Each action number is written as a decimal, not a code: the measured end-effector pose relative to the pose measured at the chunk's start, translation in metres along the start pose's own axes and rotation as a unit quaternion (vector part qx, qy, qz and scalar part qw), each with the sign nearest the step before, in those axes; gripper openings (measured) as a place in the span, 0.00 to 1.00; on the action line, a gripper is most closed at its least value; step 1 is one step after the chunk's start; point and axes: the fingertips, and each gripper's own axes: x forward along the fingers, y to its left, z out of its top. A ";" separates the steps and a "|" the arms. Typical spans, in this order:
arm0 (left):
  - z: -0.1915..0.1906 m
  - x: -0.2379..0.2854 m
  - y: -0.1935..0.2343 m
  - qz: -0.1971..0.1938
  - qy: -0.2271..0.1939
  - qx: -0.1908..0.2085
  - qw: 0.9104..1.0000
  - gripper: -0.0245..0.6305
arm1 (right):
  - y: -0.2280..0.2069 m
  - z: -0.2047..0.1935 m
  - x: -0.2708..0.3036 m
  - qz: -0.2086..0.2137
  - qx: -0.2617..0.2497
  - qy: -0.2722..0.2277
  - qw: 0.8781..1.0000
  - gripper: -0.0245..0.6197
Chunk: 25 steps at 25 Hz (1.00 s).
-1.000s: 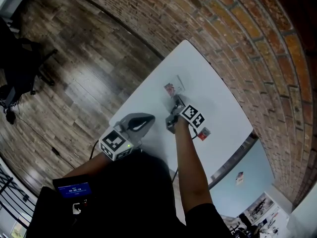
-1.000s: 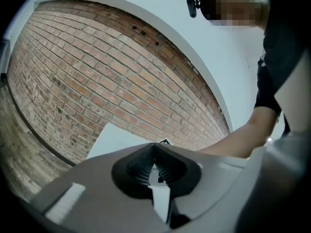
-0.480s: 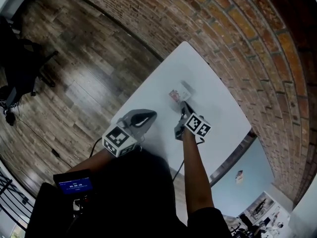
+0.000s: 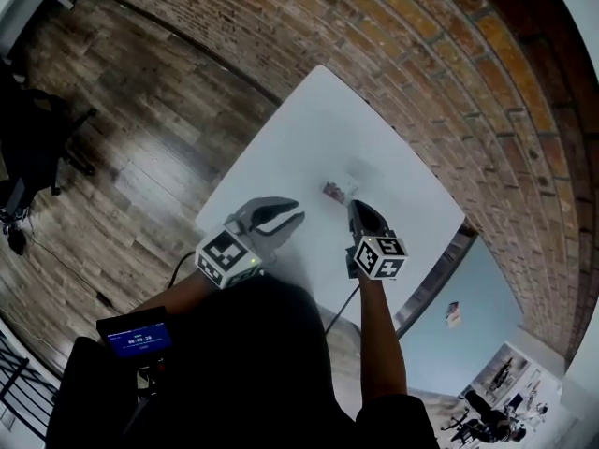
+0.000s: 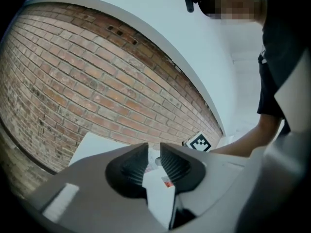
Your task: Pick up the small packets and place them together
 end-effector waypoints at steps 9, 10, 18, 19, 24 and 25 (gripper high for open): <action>-0.013 0.018 -0.025 -0.022 0.042 0.040 0.998 0.35 | 0.030 -0.009 -0.051 0.015 -0.136 0.030 0.990 0.05; -0.015 0.021 -0.029 -0.023 0.045 0.047 0.998 0.35 | 0.034 -0.008 -0.057 0.020 -0.146 0.031 0.989 0.05; -0.024 0.042 -0.054 -0.038 0.063 0.095 0.993 0.37 | 0.054 -0.005 -0.102 0.056 -0.232 0.023 0.971 0.05; -0.024 0.044 -0.056 -0.038 0.063 0.100 0.992 0.37 | 0.054 -0.007 -0.105 0.058 -0.243 0.026 0.968 0.05; -0.033 0.053 -0.066 -0.045 0.080 0.115 0.989 0.37 | 0.054 -0.011 -0.116 0.071 -0.279 0.036 0.957 0.05; -0.035 0.054 -0.068 -0.047 0.084 0.114 0.989 0.37 | 0.055 -0.011 -0.118 0.074 -0.286 0.036 0.955 0.05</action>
